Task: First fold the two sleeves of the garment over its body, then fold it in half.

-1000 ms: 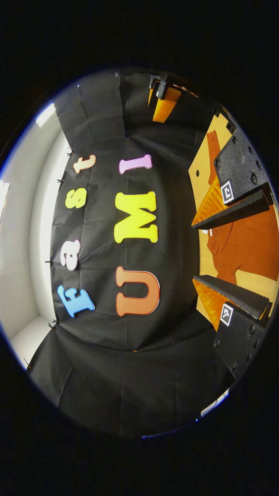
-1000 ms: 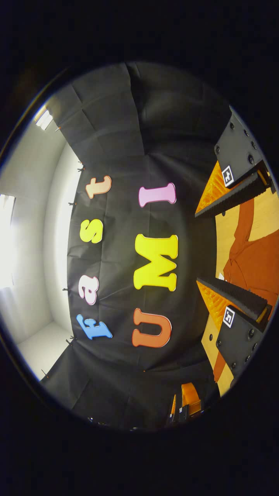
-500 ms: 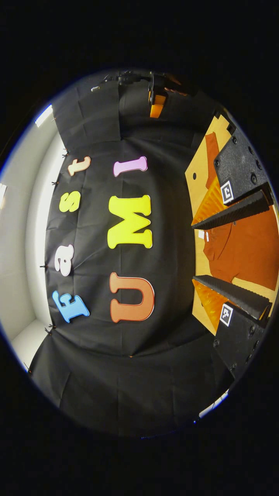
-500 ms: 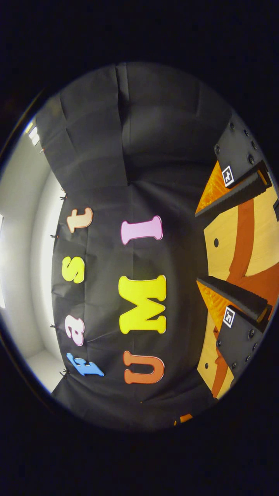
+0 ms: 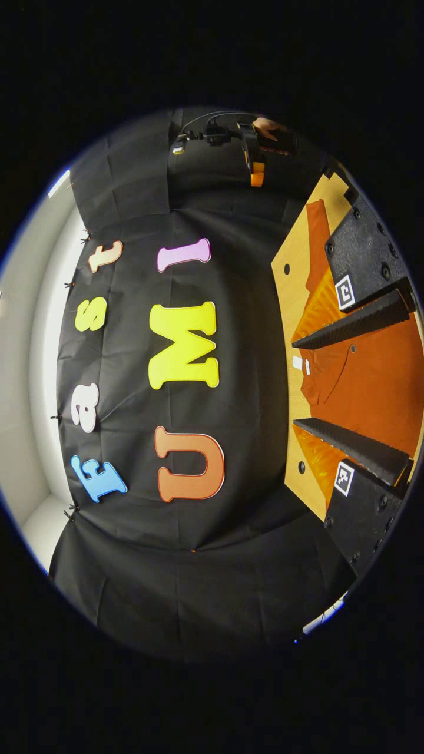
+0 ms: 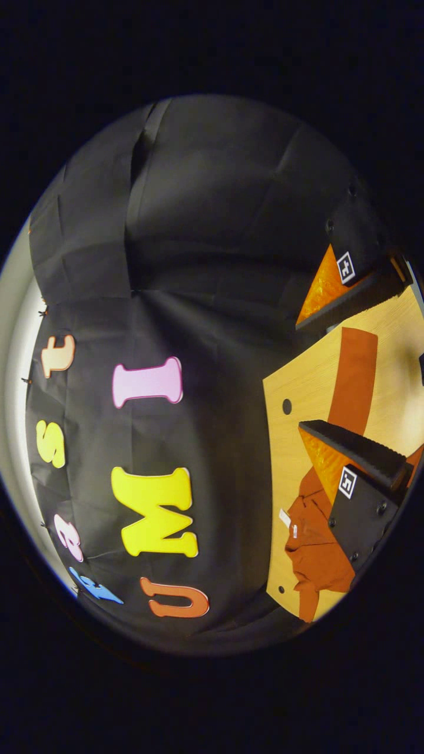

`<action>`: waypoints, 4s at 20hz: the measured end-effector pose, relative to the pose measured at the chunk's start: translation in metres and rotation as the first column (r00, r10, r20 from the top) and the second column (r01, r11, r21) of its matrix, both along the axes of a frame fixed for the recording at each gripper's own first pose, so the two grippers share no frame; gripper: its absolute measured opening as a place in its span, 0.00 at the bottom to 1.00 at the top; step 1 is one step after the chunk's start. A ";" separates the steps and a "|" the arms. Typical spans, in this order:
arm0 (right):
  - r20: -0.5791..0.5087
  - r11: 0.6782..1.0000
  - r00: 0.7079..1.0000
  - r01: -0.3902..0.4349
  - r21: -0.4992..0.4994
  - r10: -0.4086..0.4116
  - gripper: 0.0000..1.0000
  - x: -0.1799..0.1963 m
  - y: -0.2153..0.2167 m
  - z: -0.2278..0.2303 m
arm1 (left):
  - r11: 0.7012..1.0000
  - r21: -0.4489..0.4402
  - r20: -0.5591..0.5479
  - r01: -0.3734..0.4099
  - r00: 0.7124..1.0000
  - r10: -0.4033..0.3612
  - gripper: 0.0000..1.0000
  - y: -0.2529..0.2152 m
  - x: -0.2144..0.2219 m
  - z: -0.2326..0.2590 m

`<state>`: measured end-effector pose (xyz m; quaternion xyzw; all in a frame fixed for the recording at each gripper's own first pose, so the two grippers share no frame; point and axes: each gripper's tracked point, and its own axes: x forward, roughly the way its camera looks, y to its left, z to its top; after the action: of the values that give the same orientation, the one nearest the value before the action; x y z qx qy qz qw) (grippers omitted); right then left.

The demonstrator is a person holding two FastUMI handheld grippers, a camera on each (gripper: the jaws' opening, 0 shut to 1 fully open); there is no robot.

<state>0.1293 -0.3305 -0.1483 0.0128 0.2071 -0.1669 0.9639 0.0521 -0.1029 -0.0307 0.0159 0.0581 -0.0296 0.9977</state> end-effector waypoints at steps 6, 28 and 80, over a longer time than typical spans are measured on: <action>-0.233 0.990 0.972 0.061 0.128 -0.030 0.94 0.019 -0.044 -0.113 | 0.999 0.033 -0.018 -0.026 0.999 0.027 0.78 -0.011 0.013 -0.005; -0.595 0.959 0.802 0.208 0.190 -0.056 0.83 0.002 -0.087 -0.270 | 0.993 0.065 -0.062 -0.098 0.993 0.102 0.78 -0.002 0.021 -0.016; -0.326 0.821 0.756 -0.486 0.300 0.567 0.01 0.147 0.565 -0.160 | 0.976 -0.049 -0.065 -0.212 0.976 0.209 0.75 0.199 -0.052 -0.042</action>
<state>0.2763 0.2342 -0.3081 0.0147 0.4104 0.1347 0.9018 -0.0003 0.0962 -0.0732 -0.0191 0.0882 0.0743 0.9931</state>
